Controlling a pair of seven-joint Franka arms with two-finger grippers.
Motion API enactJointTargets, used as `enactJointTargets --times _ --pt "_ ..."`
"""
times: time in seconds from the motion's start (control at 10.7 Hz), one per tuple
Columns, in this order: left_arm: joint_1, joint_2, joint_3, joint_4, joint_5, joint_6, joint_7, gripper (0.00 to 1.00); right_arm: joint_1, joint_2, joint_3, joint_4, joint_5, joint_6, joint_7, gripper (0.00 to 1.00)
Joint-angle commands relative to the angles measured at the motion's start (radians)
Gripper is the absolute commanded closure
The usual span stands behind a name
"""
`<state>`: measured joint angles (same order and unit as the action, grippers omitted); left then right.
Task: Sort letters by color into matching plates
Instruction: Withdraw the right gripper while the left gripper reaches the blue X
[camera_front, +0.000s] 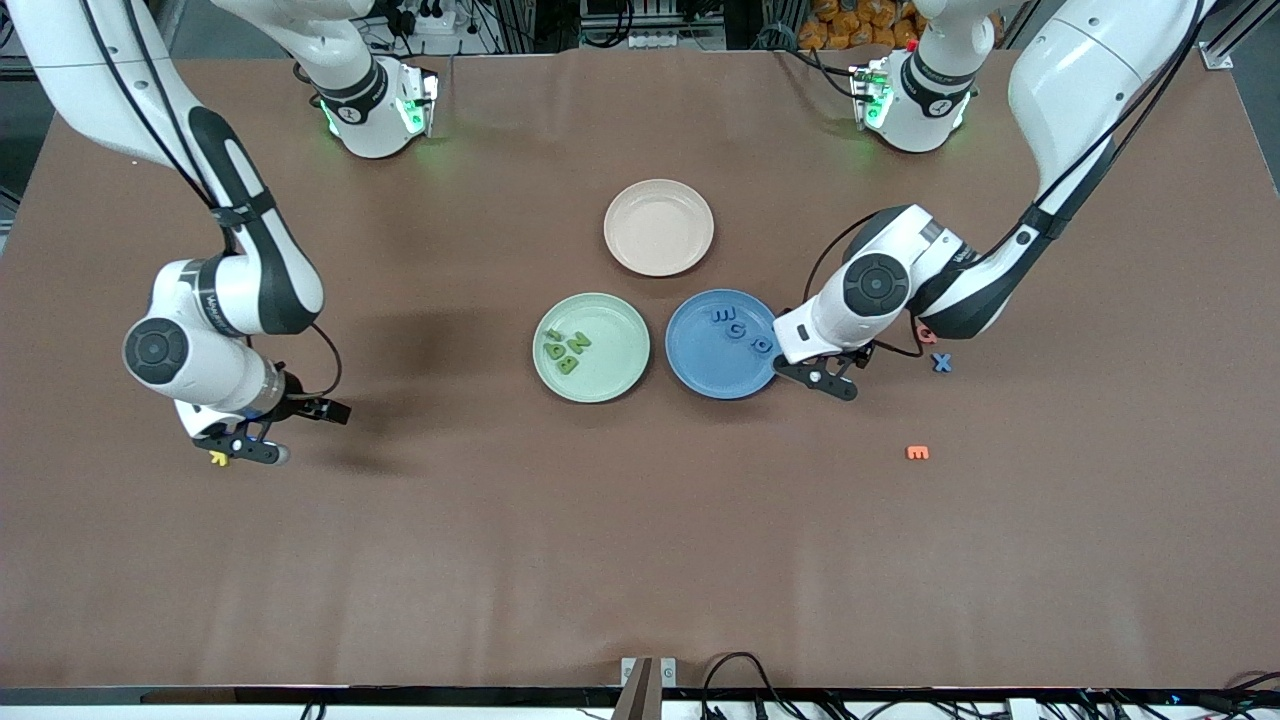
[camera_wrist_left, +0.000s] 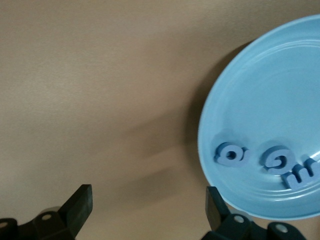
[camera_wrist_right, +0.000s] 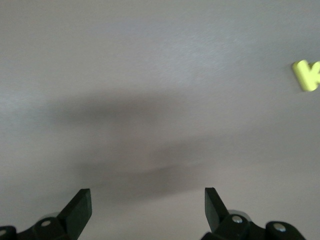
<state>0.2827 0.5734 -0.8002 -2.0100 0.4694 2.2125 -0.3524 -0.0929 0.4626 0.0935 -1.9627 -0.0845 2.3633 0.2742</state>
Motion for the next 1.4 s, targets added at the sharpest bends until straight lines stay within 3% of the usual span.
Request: enactJointTargets --times 0.0,0.47,0.75,0.93,1.12,1.31 --pt "0.026 -0.032 0.004 -0.024 0.0 -0.008 0.029 0.0 -0.054 0.002 0.011 0.01 -0.029 0.001 -0.113 0.0" --pt "-0.091 -0.081 0.219 -0.026 -0.006 0.018 0.029 0.0 -0.08 -0.002 0.011 0.034 -0.026 0.001 -0.211 0.0" --pt "-0.171 -0.086 0.363 -0.032 -0.047 0.087 0.038 0.0 -0.077 -0.053 -0.023 0.042 -0.006 -0.021 -0.265 0.0" --pt "-0.178 -0.093 0.424 -0.058 -0.069 0.16 0.119 0.0 -0.077 -0.099 -0.024 0.048 0.02 -0.102 -0.265 0.0" --pt "-0.198 -0.101 0.475 -0.062 -0.136 0.168 0.147 0.0 -0.074 -0.169 -0.024 0.051 0.023 -0.204 -0.267 0.0" --pt "-0.204 -0.11 0.509 -0.064 -0.19 0.168 0.153 0.0 -0.073 -0.252 -0.032 0.07 0.084 -0.33 -0.283 0.0"
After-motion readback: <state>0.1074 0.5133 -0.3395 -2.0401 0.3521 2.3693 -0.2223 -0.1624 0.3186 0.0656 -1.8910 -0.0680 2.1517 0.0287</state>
